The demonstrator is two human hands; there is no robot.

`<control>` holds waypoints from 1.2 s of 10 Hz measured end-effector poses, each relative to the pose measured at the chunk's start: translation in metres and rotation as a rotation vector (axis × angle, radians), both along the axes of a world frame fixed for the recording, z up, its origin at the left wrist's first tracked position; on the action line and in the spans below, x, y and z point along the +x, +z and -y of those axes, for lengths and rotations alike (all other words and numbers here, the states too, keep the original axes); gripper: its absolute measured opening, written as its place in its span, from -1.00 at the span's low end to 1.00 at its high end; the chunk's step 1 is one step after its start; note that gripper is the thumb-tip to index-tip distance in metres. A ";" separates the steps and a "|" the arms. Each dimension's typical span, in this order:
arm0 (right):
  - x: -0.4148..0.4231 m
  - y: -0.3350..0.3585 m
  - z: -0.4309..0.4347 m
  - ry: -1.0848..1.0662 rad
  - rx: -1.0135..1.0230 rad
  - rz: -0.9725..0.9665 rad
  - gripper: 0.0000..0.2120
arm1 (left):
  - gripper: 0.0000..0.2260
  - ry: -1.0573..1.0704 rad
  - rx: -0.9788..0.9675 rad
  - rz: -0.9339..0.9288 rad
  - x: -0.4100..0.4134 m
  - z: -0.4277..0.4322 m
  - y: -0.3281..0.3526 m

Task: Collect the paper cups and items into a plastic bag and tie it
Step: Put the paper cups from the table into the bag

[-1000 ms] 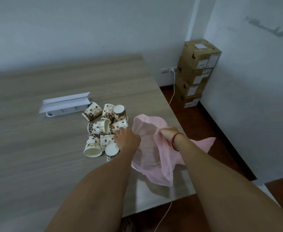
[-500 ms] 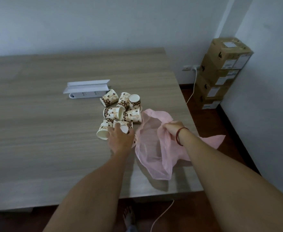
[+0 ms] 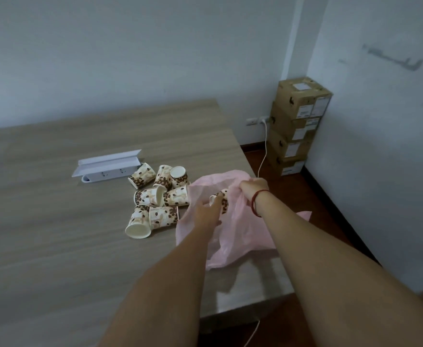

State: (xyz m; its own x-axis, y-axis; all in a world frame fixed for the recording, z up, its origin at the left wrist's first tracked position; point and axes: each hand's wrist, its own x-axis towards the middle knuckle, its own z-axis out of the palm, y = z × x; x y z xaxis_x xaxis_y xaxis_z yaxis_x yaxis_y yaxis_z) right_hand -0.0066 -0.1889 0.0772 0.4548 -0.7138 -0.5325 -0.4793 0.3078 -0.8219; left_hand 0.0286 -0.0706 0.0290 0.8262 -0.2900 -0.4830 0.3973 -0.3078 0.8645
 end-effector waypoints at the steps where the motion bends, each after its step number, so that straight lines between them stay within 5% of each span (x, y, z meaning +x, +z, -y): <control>1: -0.003 -0.001 0.009 0.039 -0.004 0.015 -0.59 | -0.40 -0.209 0.036 -0.141 0.002 0.011 0.000; 3: 0.024 -0.019 0.012 -0.005 0.021 -0.063 -0.65 | -0.57 -0.177 0.363 0.030 0.068 -0.017 -0.018; 5: 0.060 -0.043 -0.008 0.153 -0.001 -0.047 -0.77 | -0.54 -0.161 0.843 0.242 0.118 -0.071 -0.036; 8: 0.086 -0.072 -0.030 0.081 -0.075 -0.186 -0.65 | -0.59 -0.443 1.139 0.491 0.136 -0.086 -0.058; 9: 0.084 -0.068 -0.027 0.084 -0.071 -0.170 -0.67 | -0.44 -0.552 1.168 0.520 0.135 -0.088 -0.059; 10: 0.080 -0.058 -0.022 0.103 -0.097 -0.113 -0.62 | -0.36 -0.435 0.888 0.442 0.126 -0.084 -0.056; 12: 0.064 -0.035 -0.015 0.140 -0.144 -0.063 -0.62 | -0.48 -0.081 0.289 0.231 0.105 -0.054 -0.036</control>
